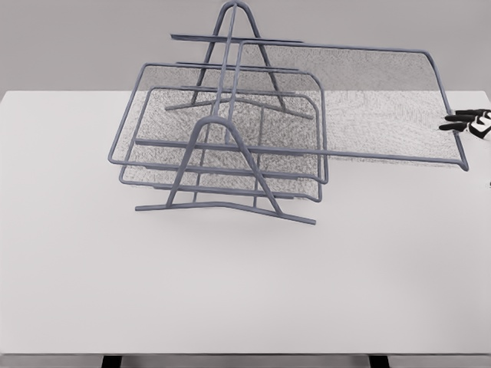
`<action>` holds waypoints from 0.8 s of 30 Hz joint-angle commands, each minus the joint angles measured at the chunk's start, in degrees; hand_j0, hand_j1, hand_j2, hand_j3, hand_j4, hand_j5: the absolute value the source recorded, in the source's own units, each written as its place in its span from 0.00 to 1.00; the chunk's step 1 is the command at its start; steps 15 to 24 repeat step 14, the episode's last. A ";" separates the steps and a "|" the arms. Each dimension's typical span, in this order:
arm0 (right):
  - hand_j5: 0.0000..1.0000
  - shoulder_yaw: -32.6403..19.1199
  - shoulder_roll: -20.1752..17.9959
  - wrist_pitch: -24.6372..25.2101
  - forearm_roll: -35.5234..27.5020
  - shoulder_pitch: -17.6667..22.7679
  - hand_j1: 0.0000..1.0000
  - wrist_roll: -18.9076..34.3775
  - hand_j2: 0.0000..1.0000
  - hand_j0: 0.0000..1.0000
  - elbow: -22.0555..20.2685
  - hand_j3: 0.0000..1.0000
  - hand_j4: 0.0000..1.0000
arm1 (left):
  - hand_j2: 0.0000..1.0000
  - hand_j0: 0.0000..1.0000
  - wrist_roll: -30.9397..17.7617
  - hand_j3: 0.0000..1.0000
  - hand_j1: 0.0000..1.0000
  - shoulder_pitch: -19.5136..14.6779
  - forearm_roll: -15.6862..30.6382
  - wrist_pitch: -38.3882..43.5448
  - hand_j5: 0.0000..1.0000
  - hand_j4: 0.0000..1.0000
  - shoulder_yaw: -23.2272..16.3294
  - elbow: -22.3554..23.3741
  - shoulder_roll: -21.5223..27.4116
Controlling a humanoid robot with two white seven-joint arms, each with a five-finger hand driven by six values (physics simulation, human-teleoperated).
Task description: Pull out the upper folder box with right arm
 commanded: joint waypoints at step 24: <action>1.00 12.21 4.68 0.00 -8.76 -13.89 1.00 0.04 1.00 1.00 -12.96 1.00 1.00 | 1.00 1.00 0.00 1.00 1.00 0.00 0.08 0.00 1.00 1.00 0.10 0.00 0.00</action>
